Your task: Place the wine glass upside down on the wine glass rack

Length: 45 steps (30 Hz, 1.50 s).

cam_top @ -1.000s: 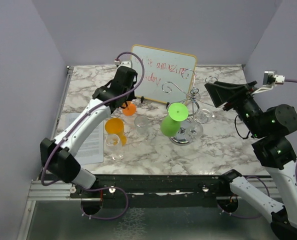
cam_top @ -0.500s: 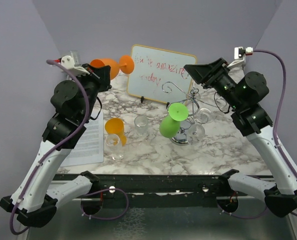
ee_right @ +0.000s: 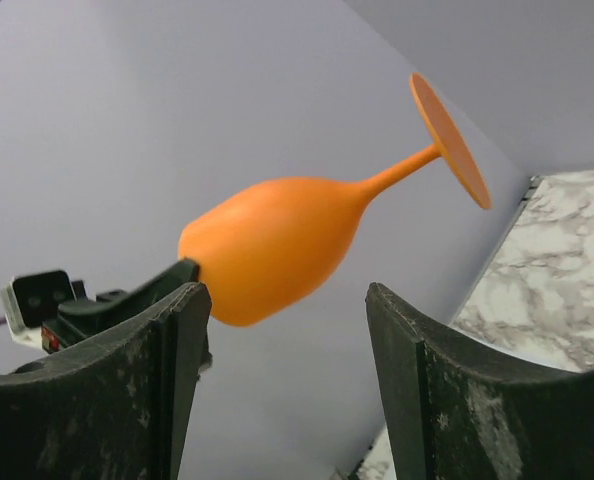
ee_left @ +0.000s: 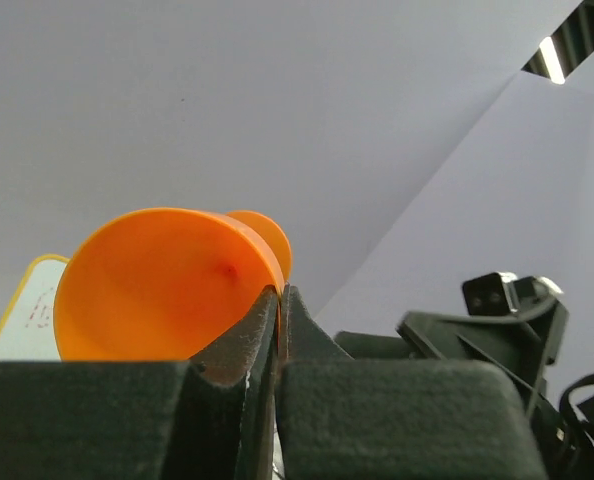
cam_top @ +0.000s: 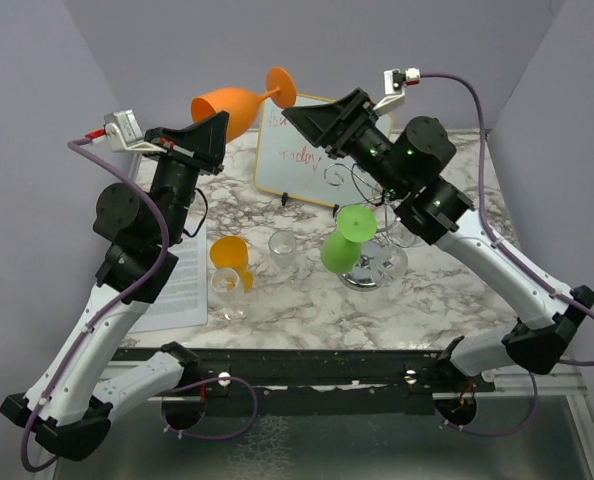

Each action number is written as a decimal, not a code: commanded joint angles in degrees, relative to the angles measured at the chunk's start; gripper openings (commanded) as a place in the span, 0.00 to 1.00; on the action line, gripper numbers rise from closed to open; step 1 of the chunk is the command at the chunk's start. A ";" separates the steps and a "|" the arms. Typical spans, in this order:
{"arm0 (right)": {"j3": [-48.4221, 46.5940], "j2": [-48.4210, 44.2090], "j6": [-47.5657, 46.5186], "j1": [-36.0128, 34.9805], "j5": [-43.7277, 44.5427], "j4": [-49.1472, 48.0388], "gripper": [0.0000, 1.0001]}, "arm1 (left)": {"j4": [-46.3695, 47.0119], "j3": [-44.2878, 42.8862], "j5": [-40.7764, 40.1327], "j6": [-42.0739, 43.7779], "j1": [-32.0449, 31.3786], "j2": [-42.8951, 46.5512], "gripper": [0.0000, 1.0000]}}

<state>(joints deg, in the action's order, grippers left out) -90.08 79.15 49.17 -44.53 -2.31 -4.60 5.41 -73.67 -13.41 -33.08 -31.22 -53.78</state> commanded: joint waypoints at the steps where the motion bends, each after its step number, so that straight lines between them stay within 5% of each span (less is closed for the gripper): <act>1: -5.12 5.08 7.38 -4.75 12.30 -3.57 0.70 | 10.80 4.43 3.45 -2.53 0.19 3.05 0.00; 14: -12.36 14.45 25.29 -8.19 24.49 -5.07 0.67 | 13.12 7.66 6.99 -5.24 0.14 5.98 0.00; 33: -7.83 15.24 23.07 -8.73 22.96 -18.30 0.01 | 8.60 7.27 7.58 -3.42 0.11 6.95 0.01; 37: -6.56 14.54 17.20 -8.67 22.59 -21.86 0.01 | -0.36 4.30 3.49 -1.06 0.15 6.60 0.34; 41: -5.81 14.19 10.84 -8.71 22.26 -24.22 0.01 | -18.52 -0.81 -11.21 2.29 0.19 4.67 0.71; 45: -5.39 14.18 0.79 -8.73 21.68 -27.73 0.01 | -26.19 -4.27 -15.76 6.15 0.18 2.90 0.84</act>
<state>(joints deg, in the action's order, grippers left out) -96.01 94.65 61.60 -52.88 20.64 -26.22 -6.31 -74.48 -19.40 -32.23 -31.14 -49.32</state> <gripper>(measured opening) 0.084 0.793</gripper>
